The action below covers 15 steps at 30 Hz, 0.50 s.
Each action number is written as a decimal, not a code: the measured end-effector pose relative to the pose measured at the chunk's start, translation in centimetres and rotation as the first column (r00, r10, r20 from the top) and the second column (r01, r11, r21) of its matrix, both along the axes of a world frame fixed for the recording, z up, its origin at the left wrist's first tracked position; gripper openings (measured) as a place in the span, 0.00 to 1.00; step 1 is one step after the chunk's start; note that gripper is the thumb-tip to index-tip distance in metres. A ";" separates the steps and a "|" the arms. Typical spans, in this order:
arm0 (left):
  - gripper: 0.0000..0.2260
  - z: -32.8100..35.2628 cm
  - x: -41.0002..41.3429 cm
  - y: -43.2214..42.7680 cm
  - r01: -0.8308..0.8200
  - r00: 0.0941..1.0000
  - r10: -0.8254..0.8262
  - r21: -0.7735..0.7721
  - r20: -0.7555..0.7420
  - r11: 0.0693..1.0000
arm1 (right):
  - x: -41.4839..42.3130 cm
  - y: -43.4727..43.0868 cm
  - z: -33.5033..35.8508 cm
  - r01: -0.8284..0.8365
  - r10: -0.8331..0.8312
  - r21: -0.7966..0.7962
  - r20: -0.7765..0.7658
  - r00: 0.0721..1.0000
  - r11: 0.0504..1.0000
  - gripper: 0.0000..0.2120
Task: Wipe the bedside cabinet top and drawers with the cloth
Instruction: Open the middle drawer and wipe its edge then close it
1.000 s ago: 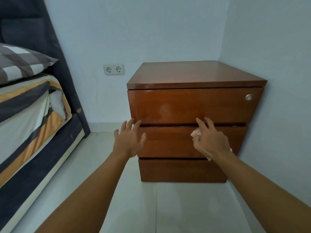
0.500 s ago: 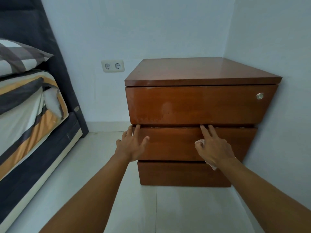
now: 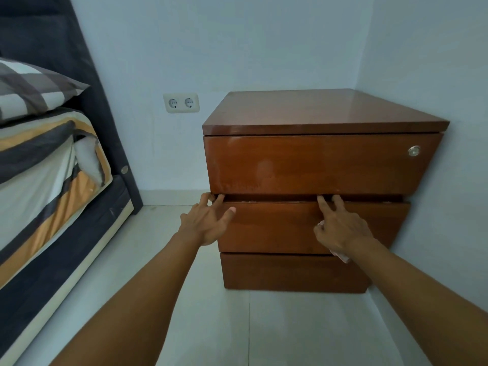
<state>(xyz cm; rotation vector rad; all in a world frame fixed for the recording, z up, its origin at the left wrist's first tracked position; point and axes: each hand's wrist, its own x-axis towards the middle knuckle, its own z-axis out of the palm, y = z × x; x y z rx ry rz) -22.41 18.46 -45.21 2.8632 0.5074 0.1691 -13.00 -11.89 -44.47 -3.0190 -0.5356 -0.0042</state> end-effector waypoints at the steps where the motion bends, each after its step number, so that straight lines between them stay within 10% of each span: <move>1: 0.34 0.2 -0.1 0.0 0.002 1.000 -0.002 0.004 -0.015 1.000 | 0.0 -0.1 0.3 0.000 0.000 0.002 -0.001 1.000 1.000 0.35; 10: 0.34 0.8 -1.3 -1.1 0.000 0.999 0.003 0.057 -0.042 0.998 | -1.7 -0.8 2.8 -0.018 0.014 0.242 0.018 1.000 0.970 0.27; 15: 0.35 0.7 -3.6 -1.5 0.007 0.999 -0.008 0.036 0.034 0.999 | -4.2 4.9 5.2 -0.233 0.087 0.669 0.244 0.966 0.705 0.11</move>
